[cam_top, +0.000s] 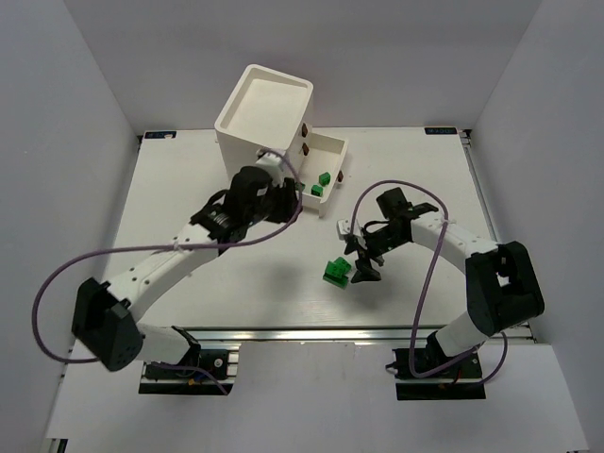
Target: Sort the legos into containers by color
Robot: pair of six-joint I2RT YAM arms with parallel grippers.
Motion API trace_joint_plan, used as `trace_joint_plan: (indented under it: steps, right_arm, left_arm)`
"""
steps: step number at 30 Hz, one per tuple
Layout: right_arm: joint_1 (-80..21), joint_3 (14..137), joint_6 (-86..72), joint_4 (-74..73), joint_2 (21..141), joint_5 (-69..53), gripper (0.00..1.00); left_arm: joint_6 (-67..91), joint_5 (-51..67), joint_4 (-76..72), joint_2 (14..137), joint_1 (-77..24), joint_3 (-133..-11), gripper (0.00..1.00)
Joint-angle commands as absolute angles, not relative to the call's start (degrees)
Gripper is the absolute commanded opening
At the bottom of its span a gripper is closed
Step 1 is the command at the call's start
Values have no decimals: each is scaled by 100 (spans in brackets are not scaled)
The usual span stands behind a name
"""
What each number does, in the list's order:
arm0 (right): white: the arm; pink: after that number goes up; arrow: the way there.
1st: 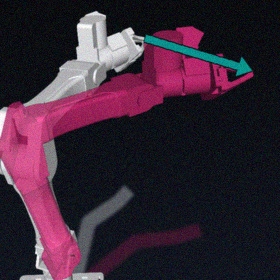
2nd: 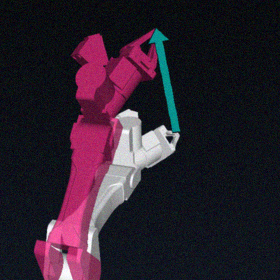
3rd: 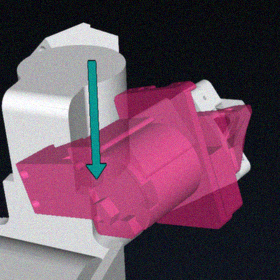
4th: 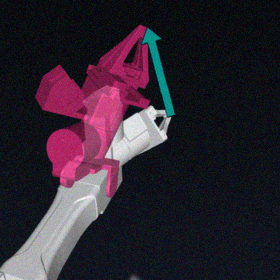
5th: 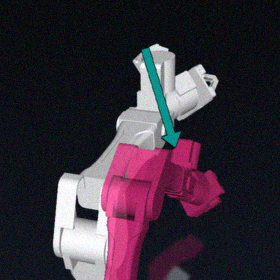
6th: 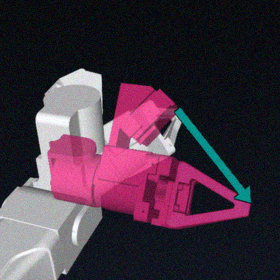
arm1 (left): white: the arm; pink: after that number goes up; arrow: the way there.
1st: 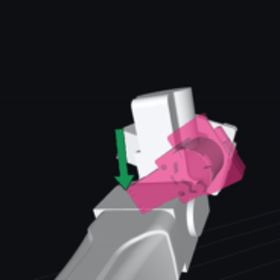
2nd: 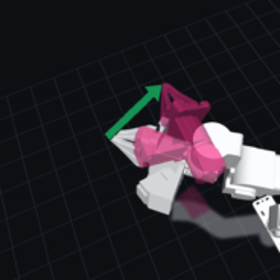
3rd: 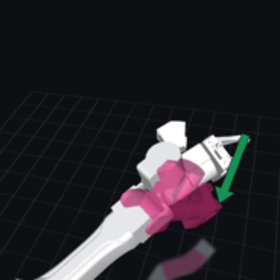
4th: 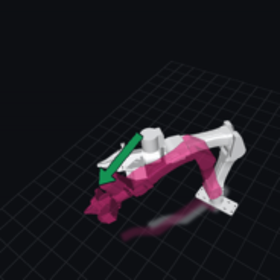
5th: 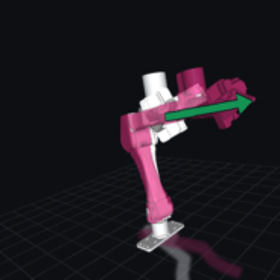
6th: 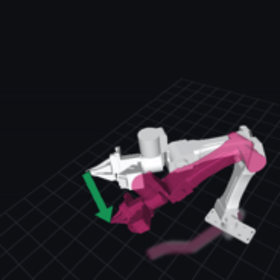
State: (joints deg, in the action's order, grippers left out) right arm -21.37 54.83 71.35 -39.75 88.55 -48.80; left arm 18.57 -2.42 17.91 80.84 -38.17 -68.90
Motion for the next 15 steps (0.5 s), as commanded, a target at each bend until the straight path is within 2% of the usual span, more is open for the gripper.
trace_joint_plan:
  steps: [1, 6, 15]
  right_arm:
    - [-2451, 5379, 5875, -2813, 8788, -4317, 89]
    - [-2830, 5318, 5038, -2321, 8912, -3772, 89]
    - [-3181, 5247, 4474, -1934, 9167, -3568, 86]
  left_arm:
    - [2574, -245, 1784, 7429, -3797, -5812, 60]
    - [3085, -562, 1880, 6462, -3797, -5037, 61]
    - [3164, -694, 2250, 6284, -3797, -4904, 61]
